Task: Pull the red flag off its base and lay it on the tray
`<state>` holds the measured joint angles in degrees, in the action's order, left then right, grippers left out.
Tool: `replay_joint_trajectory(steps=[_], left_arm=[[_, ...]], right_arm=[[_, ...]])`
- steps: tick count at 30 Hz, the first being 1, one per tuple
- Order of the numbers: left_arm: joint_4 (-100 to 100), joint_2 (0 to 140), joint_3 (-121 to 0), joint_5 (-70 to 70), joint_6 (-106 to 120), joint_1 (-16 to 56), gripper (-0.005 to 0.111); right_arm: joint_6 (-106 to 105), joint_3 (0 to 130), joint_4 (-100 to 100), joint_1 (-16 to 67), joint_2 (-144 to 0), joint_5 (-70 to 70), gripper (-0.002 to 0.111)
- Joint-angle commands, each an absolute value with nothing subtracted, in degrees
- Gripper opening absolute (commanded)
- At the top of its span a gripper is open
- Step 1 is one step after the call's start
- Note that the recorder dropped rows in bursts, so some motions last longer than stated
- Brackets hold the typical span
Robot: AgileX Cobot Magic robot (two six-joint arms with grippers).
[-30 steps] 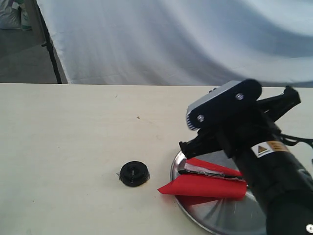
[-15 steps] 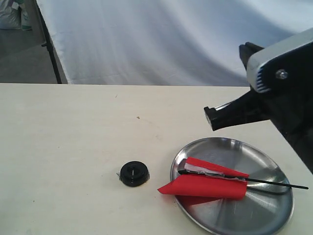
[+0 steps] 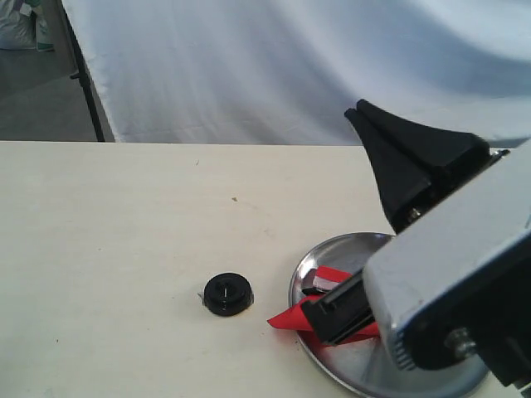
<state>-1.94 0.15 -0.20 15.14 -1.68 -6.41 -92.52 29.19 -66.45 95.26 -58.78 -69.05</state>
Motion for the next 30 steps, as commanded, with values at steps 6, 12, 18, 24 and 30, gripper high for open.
replay_joint_trajectory(steps=[6,12,18,24,30], left_arm=[[-1.6,0.0,0.0,14.8,-1.8,-6.1,0.000],[-1.6,0.0,0.0,14.8,-1.8,-6.1,0.000],[-1.6,0.0,0.0,14.8,-1.8,-6.1,0.000],[-1.6,0.0,0.0,14.8,-1.8,-6.1,0.000],[-1.6,0.0,0.0,14.8,-1.8,-6.1,0.000]], right_arm=[[-96.5,29.2,-67.3,95.4,-58.9,-70.0,0.000],[-94.8,29.2,-67.5,90.1,-57.0,-70.0,0.000],[-81.8,29.2,-68.1,72.0,-59.0,-63.9,0.000],[-67.6,29.2,-62.0,63.3,-58.0,-52.2,0.000],[-39.2,29.2,-39.4,50.2,-50.9,-35.3,0.000]])
